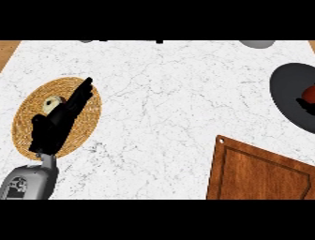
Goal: Pick the bell pepper from the cutting board and place it in the pan
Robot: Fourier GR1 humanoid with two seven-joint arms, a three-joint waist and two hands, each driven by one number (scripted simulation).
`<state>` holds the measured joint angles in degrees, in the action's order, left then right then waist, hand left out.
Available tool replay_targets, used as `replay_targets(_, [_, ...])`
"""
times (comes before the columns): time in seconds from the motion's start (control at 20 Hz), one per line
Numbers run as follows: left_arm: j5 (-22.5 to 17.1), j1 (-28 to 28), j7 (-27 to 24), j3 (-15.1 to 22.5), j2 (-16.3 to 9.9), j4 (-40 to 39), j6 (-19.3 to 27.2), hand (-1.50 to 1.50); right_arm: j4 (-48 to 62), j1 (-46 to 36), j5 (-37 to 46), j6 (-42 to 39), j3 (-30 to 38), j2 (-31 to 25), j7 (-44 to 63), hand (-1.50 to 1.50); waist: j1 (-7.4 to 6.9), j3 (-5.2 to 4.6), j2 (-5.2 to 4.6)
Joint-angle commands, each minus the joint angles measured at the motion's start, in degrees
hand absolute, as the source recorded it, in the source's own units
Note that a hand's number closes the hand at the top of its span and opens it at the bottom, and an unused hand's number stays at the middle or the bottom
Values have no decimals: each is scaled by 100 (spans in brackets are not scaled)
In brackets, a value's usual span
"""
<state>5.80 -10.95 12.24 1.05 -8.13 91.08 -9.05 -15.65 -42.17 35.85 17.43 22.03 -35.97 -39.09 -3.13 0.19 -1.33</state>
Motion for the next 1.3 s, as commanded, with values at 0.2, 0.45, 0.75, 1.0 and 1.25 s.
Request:
replay_targets(0.2, [64, 98, -98, 231, 156, 82, -21, 0, 828, -490, 278, -813, -179, -266, 767, -150, -221, 26, -77])
replay_targets(0.45, [42, -107, -6, 102, 88, 49, -2, 0, 825, -630, -298, -1296, 360, -194, 336, -150, -180, 41, -93])
replay_targets(0.75, [-5, -39, 6, 98, 120, 105, -7, 0, 844, -514, -1251, -1917, 1280, -246, -252, -150, -108, 58, -104])
replay_targets(1.0, [69, -19, 12, 82, 34, 154, -7, 0, 1059, -423, -1520, -3217, 1509, -629, -188, -150, -95, 50, -85])
replay_targets(1.25, [-18, 32, -50, 36, 26, 155, -64, 0, 1021, 97, -1553, -3977, 1519, -777, -743, -150, -72, 52, -78])
